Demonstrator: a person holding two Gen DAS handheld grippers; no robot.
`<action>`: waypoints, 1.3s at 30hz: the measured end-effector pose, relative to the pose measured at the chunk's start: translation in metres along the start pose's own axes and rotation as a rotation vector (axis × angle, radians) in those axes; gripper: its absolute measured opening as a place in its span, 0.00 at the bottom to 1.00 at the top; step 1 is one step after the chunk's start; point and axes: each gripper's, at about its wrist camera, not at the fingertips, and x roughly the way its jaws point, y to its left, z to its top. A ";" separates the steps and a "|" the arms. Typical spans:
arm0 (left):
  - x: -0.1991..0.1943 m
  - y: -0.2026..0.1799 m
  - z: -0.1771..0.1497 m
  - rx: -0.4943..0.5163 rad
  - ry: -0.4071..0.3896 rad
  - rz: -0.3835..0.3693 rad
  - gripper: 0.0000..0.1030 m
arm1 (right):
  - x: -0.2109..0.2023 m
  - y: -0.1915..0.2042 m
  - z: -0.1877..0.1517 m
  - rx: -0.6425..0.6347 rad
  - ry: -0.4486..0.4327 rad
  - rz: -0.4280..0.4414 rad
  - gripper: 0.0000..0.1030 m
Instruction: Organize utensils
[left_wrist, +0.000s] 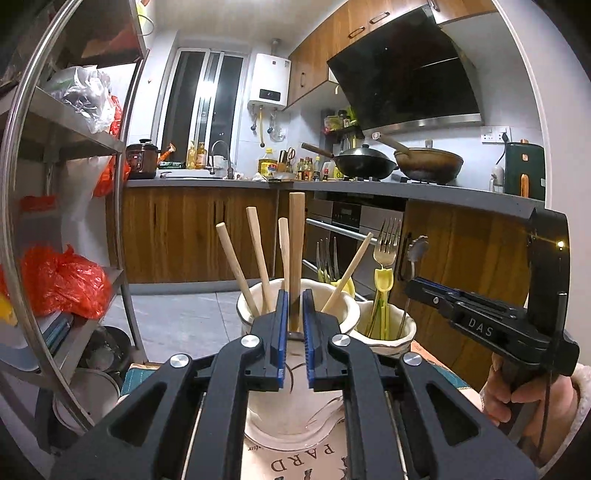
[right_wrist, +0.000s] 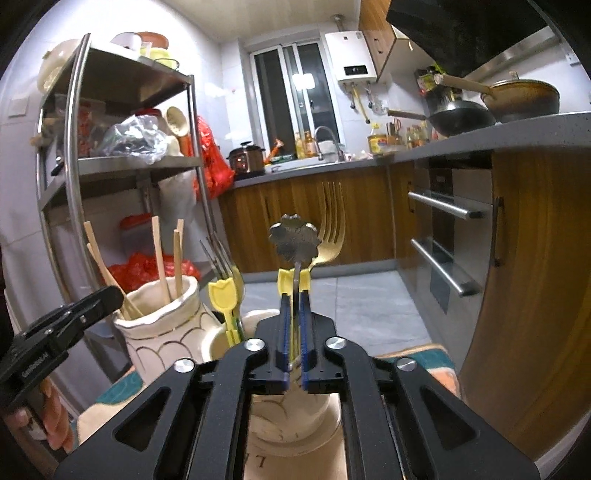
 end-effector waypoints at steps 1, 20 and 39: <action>-0.002 0.000 -0.001 0.002 -0.005 0.003 0.24 | -0.001 -0.001 -0.001 0.004 -0.001 -0.002 0.27; -0.037 0.004 -0.038 0.004 0.080 0.083 0.74 | -0.055 0.014 -0.038 -0.122 0.037 -0.022 0.73; -0.052 0.005 -0.045 0.050 0.063 0.131 0.95 | -0.071 0.008 -0.050 -0.150 0.002 -0.048 0.95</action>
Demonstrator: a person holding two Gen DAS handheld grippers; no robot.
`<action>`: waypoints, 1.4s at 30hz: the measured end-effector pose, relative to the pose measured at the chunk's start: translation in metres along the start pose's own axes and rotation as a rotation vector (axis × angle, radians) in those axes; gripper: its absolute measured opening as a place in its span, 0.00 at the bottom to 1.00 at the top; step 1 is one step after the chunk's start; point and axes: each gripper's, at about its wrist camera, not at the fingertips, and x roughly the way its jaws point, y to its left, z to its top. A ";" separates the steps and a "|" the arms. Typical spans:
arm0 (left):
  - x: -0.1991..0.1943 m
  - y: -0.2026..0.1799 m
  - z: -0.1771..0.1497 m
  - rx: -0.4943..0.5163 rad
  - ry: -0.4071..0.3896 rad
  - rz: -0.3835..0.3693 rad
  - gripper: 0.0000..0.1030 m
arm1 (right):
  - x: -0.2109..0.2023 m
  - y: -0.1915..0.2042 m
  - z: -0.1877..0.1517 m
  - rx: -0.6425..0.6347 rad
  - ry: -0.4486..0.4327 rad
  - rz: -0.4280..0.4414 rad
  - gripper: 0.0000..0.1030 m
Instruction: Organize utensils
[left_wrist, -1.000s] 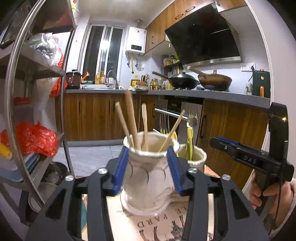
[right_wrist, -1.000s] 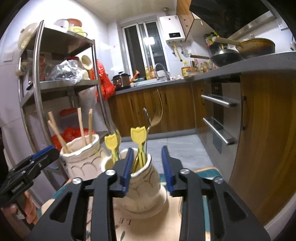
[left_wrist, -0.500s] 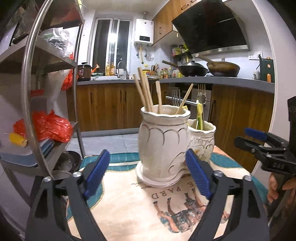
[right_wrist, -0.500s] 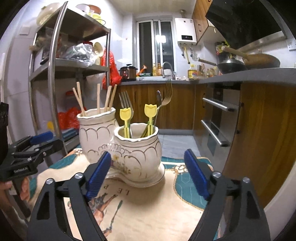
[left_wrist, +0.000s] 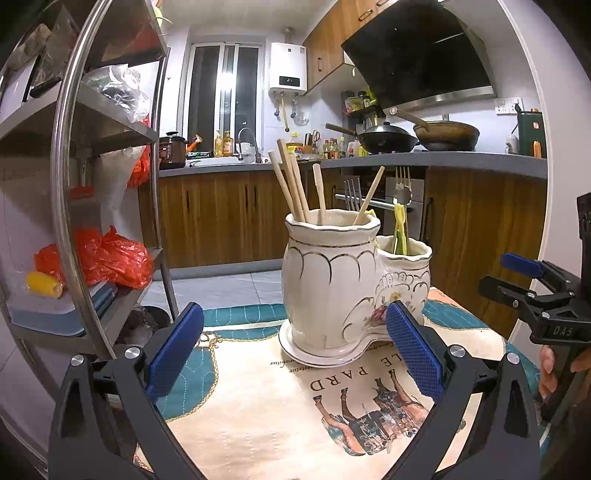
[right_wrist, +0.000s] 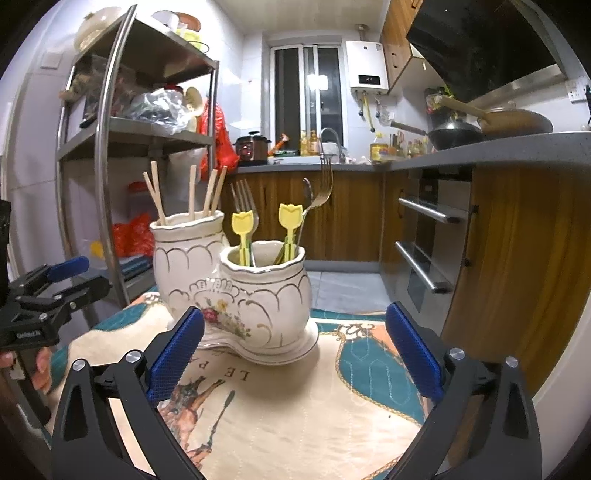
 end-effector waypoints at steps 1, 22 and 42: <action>-0.001 -0.001 0.000 0.005 -0.003 0.000 0.95 | -0.001 0.002 0.000 -0.009 -0.004 -0.001 0.95; -0.002 -0.005 0.000 0.029 -0.014 -0.038 0.95 | -0.002 0.002 0.000 -0.017 -0.007 0.004 0.95; -0.001 -0.003 0.000 0.024 -0.011 -0.037 0.95 | -0.002 0.002 0.000 -0.017 -0.006 0.004 0.95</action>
